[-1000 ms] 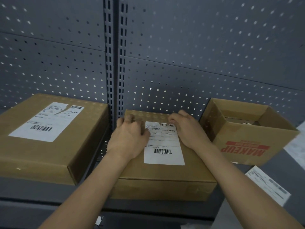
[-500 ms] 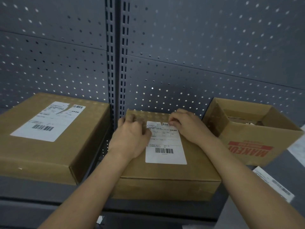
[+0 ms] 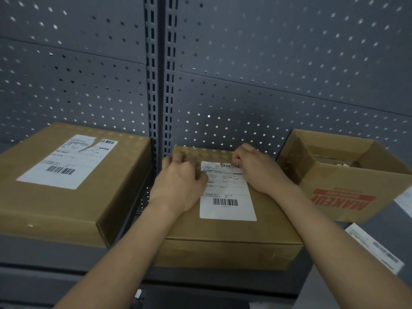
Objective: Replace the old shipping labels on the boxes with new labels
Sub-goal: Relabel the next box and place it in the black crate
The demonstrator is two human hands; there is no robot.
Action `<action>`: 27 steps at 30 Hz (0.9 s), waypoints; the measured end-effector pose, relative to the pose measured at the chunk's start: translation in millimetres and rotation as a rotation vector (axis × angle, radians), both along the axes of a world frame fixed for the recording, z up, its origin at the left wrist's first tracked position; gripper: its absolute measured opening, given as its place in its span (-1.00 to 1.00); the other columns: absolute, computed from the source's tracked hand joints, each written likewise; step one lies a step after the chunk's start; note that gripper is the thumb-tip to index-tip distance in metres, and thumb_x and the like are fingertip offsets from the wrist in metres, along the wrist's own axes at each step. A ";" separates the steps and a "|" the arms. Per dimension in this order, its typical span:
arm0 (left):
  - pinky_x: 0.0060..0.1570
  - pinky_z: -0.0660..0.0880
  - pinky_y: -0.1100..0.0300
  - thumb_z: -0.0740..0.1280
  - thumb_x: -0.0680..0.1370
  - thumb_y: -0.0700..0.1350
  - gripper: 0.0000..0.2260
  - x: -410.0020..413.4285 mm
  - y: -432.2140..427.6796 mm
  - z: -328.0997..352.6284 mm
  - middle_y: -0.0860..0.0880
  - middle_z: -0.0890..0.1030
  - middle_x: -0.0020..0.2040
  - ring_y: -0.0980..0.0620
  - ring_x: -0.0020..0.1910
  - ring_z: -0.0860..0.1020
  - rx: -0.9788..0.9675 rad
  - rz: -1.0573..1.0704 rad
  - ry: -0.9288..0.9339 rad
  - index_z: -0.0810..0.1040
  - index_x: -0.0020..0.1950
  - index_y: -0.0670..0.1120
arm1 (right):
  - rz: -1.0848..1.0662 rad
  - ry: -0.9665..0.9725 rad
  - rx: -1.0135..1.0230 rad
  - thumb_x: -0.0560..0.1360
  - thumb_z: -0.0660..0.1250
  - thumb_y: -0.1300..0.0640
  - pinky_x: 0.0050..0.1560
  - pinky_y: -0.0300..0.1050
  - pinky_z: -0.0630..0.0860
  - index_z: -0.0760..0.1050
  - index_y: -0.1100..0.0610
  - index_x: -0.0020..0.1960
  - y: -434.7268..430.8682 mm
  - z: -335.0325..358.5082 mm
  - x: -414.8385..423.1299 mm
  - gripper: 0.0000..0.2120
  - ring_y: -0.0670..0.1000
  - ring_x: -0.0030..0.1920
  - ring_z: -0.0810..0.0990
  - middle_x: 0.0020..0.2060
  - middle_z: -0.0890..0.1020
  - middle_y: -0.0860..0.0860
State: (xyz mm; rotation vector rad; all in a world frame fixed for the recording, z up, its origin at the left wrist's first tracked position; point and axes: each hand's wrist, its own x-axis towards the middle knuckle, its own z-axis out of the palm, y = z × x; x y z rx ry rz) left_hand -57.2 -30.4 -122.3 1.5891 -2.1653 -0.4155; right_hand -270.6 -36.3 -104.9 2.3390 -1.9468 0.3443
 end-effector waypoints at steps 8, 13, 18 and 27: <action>0.23 0.44 -0.11 0.20 0.58 0.07 -0.65 -0.6 1.4 0.9 -0.10 0.37 0.39 -0.20 0.38 0.26 0.003 0.001 0.004 0.52 0.27 -0.07 | -0.003 -0.181 -0.033 0.64 0.19 0.14 -0.03 -0.09 0.46 0.53 0.07 0.02 5.4 -2.9 -7.5 -0.86 -0.03 -0.04 0.50 -0.04 0.49 -0.07; 0.22 0.45 -0.12 0.20 0.58 0.06 -0.65 -0.1 1.0 0.6 -0.10 0.38 0.38 -0.20 0.37 0.27 0.006 -0.001 0.013 0.51 0.28 -0.07 | 0.016 -0.079 -0.005 0.63 0.16 0.15 -0.10 0.00 0.50 0.49 0.01 -0.05 4.4 -2.2 -4.6 -0.84 0.03 -0.11 0.49 -0.10 0.45 -0.04; 0.19 0.46 -0.09 0.21 0.57 0.06 -0.65 -0.3 -0.1 -0.7 -0.09 0.39 0.35 -0.20 0.36 0.29 -0.007 0.004 0.009 0.51 0.26 -0.09 | 0.012 0.015 -0.004 0.58 0.17 0.22 -0.18 0.01 0.51 0.43 0.00 -0.08 3.6 -2.3 0.3 -0.85 0.09 -0.14 0.50 -0.11 0.43 -0.04; 0.18 0.47 -0.10 0.21 0.57 0.06 -0.68 -0.6 0.0 -0.4 -0.08 0.40 0.35 -0.18 0.35 0.28 -0.012 0.011 0.025 0.53 0.23 -0.07 | 0.026 0.043 0.004 0.57 0.20 0.28 -0.22 -0.02 0.47 0.47 0.06 -0.06 3.7 -3.1 0.5 -0.85 0.08 -0.14 0.50 -0.13 0.42 -0.05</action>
